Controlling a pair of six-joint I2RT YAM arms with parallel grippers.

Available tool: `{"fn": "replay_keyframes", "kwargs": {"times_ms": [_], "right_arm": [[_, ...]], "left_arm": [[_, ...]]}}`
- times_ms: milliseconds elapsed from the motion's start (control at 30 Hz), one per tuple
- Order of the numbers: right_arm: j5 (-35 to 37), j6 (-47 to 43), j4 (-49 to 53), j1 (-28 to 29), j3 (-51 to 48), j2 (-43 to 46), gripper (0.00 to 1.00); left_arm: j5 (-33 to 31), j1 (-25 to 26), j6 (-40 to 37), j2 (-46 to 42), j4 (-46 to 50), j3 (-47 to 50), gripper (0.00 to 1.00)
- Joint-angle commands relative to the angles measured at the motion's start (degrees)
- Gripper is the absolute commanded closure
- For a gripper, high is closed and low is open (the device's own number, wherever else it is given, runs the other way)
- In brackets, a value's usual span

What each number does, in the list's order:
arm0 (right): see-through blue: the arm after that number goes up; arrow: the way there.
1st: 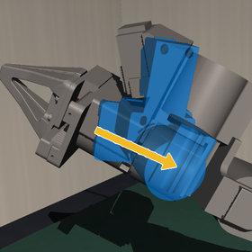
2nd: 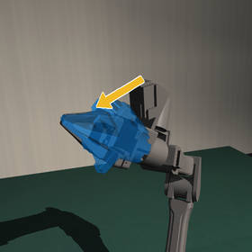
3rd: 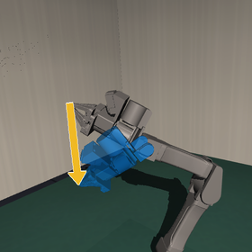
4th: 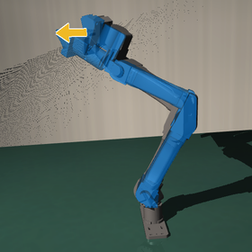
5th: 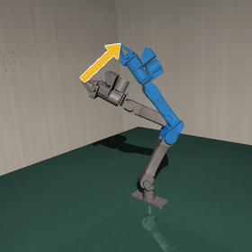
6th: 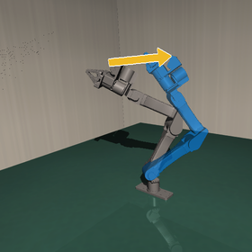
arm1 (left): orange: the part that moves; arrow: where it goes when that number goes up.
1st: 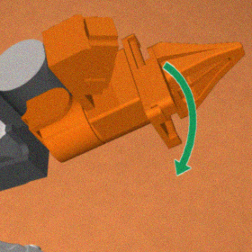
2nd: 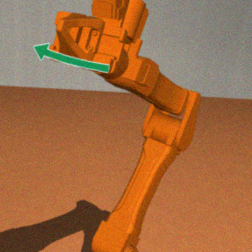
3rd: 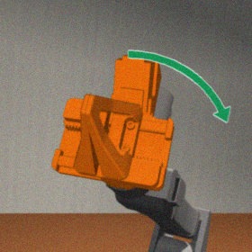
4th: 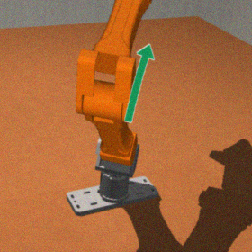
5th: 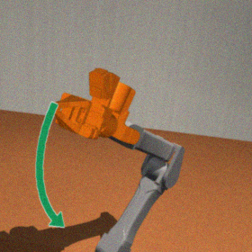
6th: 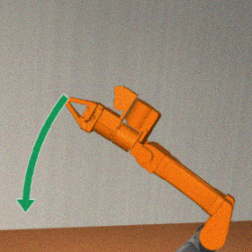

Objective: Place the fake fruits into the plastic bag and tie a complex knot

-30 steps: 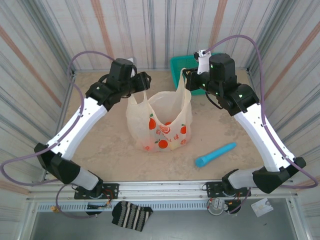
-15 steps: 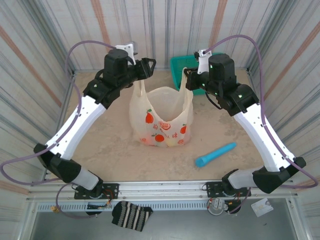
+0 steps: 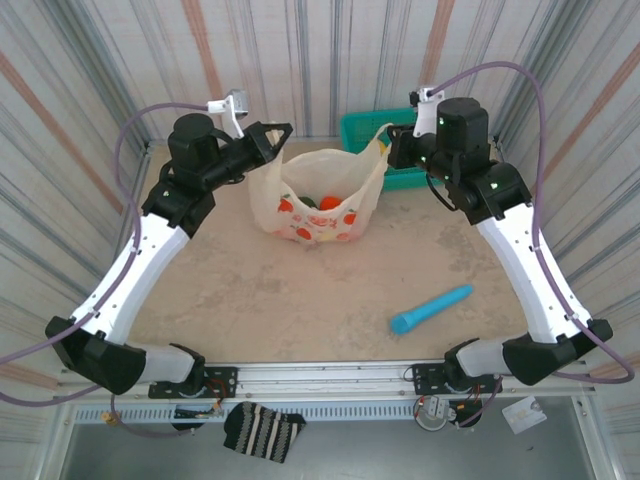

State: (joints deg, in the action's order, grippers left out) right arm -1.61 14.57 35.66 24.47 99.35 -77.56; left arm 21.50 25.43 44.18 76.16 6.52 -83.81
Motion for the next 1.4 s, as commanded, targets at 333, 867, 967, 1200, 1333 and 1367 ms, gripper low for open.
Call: {"fn": "replay_keyframes", "kwargs": {"times_ms": [333, 867, 967, 1200, 1333, 1367], "right_arm": [[-8.9, -2.7, -1.8, -1.5, 1.6, -0.1, 0.37], [-27.9, -10.8, -11.7, 12.2, -5.5, -2.8, 0.29], [-26.9, -10.7, -15.9, 13.0, -7.9, -3.5, 0.30], [-27.4, -10.1, -21.8, 13.0, -8.0, -6.9, 0.51], [-28.7, -10.1, -24.0, 12.9, -7.9, -8.0, 0.91], [-29.4, -9.9, -24.5, 12.9, -7.8, -8.2, 0.99]], "left_arm": [[1.1, 0.8, -1.2, -3.6, -10.0, 7.2, 1.00], [-5.8, 8.3, -6.8, -2.7, -7.7, 0.0, 1.00], [-5.9, 9.1, -7.6, -2.9, -7.7, 0.3, 1.00], [-5.2, 9.4, -8.5, -3.8, -8.4, 2.9, 1.00], [-3.4, 9.4, -10.8, -4.5, -7.5, 3.2, 0.90], [-3.5, 9.3, -11.5, -4.7, -7.0, 3.2, 0.87]]}}
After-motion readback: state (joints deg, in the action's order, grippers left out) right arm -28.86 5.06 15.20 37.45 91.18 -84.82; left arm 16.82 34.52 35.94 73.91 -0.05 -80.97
